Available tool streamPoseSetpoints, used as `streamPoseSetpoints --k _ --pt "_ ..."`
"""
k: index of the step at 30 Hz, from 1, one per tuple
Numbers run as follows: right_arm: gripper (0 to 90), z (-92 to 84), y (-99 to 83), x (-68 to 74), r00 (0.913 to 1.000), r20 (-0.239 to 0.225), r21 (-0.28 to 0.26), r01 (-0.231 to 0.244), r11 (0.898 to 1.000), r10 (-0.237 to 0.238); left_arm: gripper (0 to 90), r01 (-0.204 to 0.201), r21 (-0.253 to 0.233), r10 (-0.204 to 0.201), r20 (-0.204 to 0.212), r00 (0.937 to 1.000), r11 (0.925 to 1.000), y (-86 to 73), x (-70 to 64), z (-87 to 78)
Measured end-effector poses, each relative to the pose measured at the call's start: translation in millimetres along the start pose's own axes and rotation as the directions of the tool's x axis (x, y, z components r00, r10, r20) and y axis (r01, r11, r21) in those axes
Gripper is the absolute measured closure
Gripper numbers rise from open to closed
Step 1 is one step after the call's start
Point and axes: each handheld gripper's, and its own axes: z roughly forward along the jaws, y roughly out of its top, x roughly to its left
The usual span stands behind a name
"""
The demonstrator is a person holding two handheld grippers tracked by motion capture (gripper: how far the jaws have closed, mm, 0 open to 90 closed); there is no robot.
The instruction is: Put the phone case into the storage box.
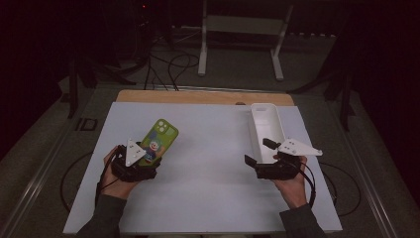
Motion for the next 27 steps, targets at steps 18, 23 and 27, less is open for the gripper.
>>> streamPoseSetpoints --k 18,23,27 --pt "8.4 3.0 4.2 1.6 0.9993 -0.038 -0.018 -0.008 1.0 0.008 16.5 -0.036 -0.105 0.035 -0.007 0.9994 0.9938 7.3 -14.0 -7.7" --pt "8.4 4.4 1.6 2.4 0.9989 -0.045 -0.02 -0.013 1.0 0.012 16.4 -0.052 -0.125 0.051 -0.013 0.9986 0.9908 10.5 -18.1 -10.8" --pt "8.4 4.9 1.3 3.2 0.9976 -0.066 -0.032 -0.023 0.999 0.021 16.4 -0.065 -0.138 0.064 -0.008 0.9979 0.9883 14.9 -21.0 -13.0"
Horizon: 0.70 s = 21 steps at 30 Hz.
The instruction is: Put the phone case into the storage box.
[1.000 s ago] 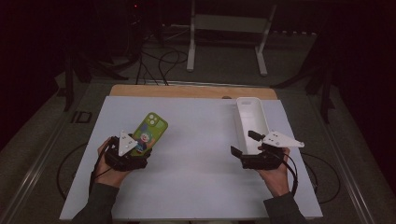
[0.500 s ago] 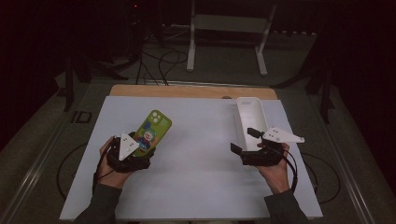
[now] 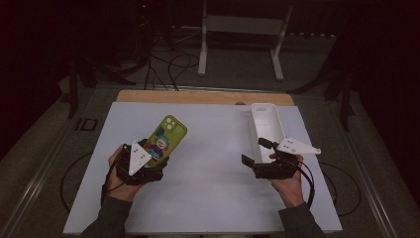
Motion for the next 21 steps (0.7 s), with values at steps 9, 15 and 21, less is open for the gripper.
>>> streamPoseSetpoints --k 9,15,21 --pt "8.4 0.1 -0.2 1.3 0.9994 -0.028 -0.016 -0.022 1.0 0.022 16.4 -0.056 -0.004 0.056 -0.017 0.9983 0.9984 5.1 -10.6 0.5" --pt "8.3 1.1 -0.2 3.4 0.9984 -0.045 -0.022 -0.034 0.999 0.033 16.4 -0.057 -0.013 0.057 -0.007 0.9983 0.9983 6.1 -15.3 2.2" --pt "8.4 3.3 -0.4 5.2 0.9978 -0.052 -0.017 -0.041 0.999 0.04 16.4 -0.065 -0.02 0.065 0.006 0.9979 0.9977 10.6 -22.1 2.3"
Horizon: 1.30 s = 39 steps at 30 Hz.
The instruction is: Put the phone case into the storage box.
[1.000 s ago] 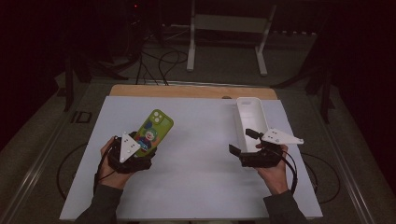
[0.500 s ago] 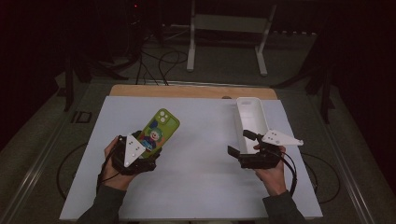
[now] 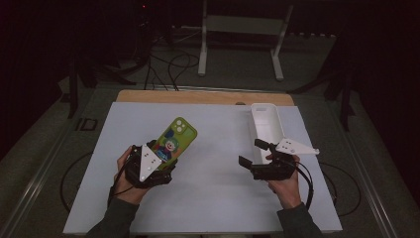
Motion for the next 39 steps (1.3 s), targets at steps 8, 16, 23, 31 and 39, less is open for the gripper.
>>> streamPoseSetpoints --k 8,16,23,31,39 --pt "8.5 5.2 -0.2 -0.6 0.9992 -0.009 0.017 -0.038 0.999 0.038 16.4 -0.023 0.003 0.023 0.018 0.9996 0.9997 9.4 -7.9 5.8" --pt "8.6 9.3 0.3 2.6 0.9986 -0.02 0.027 -0.049 0.998 0.05 16.4 -0.024 -0.01 0.025 0.038 0.999 0.9996 17.2 -16.5 15.5" --pt "8.9 13.1 2.5 5.7 0.9983 -0.001 0.066 -0.057 0.996 0.057 16.4 -0.042 -0.018 0.043 0.054 0.9976 0.999 22.8 -23.7 21.7" --pt "9.0 19.2 5.1 5.5 0.9964 -0.009 0.083 -0.083 0.993 0.084 16.4 -0.051 -0.03 0.053 0.081 0.9953 0.9983 28.1 -30.3 28.5" --pt "10.8 27.4 9.5 8.2 0.9948 -0.019 0.098 -0.098 0.99 0.1 16.4 -0.064 -0.029 0.066 0.097 0.9931 0.9975 31.5 -38.1 33.8"
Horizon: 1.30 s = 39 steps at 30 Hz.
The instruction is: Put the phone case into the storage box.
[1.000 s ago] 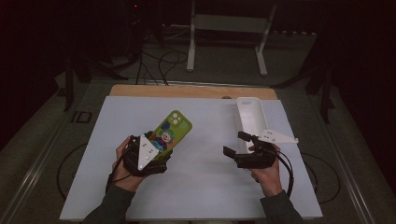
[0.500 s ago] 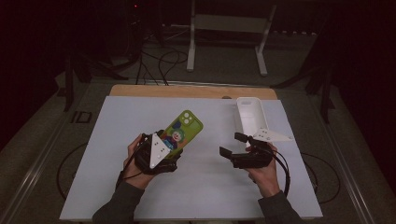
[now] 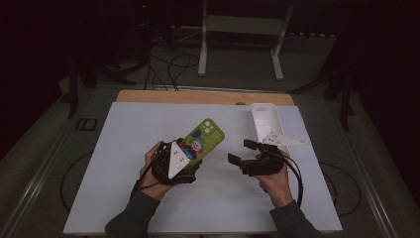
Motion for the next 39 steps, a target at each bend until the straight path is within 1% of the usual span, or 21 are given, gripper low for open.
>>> streamPoseSetpoints --k 2,9,11,14,17,20,21,25,36,39 --pt "10.9 2.1 0.8 0.5 0.9999 -0.008 0.002 -0.008 1.0 0.008 16.4 -0.003 0.001 0.003 0.005 1.0 1.0 0.8 -1.7 1.5" --pt "11.2 7.6 4.7 3.7 0.9997 -0.022 0.005 -0.013 1.0 0.013 16.4 -0.015 -0.006 0.015 0.022 0.9996 0.9999 4.6 -7.8 4.8" --pt "13.3 8.4 6.1 4.5 0.9996 -0.024 0.007 -0.017 1.0 0.017 16.4 -0.017 -0.008 0.017 0.027 0.9995 0.9998 5.6 -9.3 5.8" --pt "13.6 9.5 7.9 5.4 0.9991 -0.037 0.008 -0.023 1.0 0.023 16.4 -0.026 -0.008 0.026 0.033 0.9991 0.9996 7.2 -11.7 6.9" --pt "14.1 10.5 9.3 6.3 0.9989 -0.042 0.01 -0.023 1.0 0.023 16.4 -0.026 -0.011 0.027 0.04 0.9988 0.9996 8.6 -14.4 8.3" --pt "14.3 11.5 9.9 6.7 0.9985 -0.046 0.009 -0.03 1.0 0.031 16.4 -0.032 -0.014 0.032 0.046 0.9984 0.9994 9.6 -16.2 8.8" --pt "14.5 12.2 10.2 6.5 0.9983 -0.049 0.008 -0.03 1.0 0.031 16.4 -0.037 -0.02 0.038 0.055 0.9978 0.9991 10.6 -18.5 8.8" --pt "15.4 14.8 10.9 7.6 0.9968 -0.065 0.016 -0.045 0.999 0.046 16.4 -0.047 -0.024 0.048 0.061 0.997 0.9986 12.7 -22.0 9.4" --pt "22.8 19.9 14.0 11.0 0.9928 -0.097 0.021 -0.068 0.997 0.07 16.4 -0.061 -0.033 0.063 0.073 0.9954 0.9976 16.9 -29.0 11.1" --pt "25.8 21.7 13.6 11.8 0.9909 -0.106 0.028 -0.081 0.996 0.083 16.3 -0.063 -0.035 0.066 0.072 0.9952 0.9974 17.0 -30.3 10.9"
